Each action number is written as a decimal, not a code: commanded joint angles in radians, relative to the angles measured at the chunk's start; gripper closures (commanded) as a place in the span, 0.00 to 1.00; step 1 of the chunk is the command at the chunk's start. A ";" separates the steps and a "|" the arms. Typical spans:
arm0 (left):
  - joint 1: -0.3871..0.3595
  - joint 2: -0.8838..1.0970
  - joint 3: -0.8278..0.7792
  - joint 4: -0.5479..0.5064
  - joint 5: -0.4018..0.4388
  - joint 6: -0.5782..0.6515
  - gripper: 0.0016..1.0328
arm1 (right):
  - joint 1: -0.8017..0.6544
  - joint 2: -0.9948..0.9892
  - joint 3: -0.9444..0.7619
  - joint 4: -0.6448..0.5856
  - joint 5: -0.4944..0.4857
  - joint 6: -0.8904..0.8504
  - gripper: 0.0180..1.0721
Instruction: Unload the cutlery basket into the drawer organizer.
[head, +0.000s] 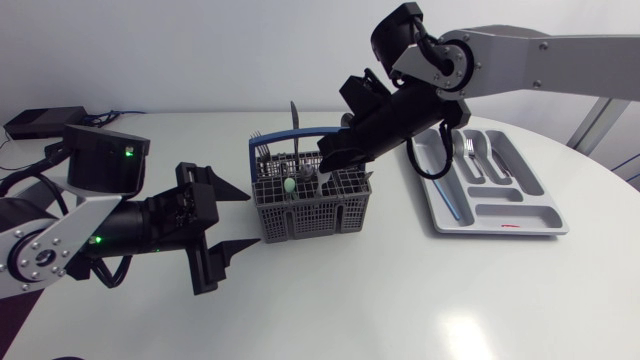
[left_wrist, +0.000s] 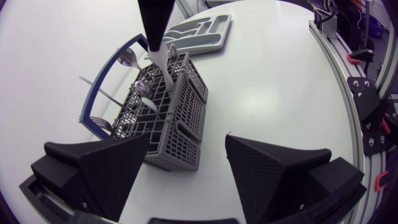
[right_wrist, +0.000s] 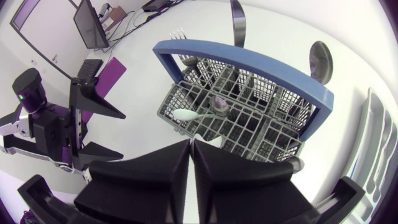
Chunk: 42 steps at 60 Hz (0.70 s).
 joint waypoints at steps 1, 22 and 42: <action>-0.010 0.025 0.020 -0.010 -0.001 -0.033 0.05 | 0.001 -0.036 0.016 -0.014 0.007 0.021 0.90; -0.015 0.091 0.067 -0.015 0.005 -0.090 0.05 | 0.009 -0.164 -0.007 -0.057 -0.009 -0.008 0.90; -0.044 0.150 0.179 -0.079 0.005 -0.206 0.05 | -0.128 -0.381 -0.088 -0.170 0.019 -0.080 0.90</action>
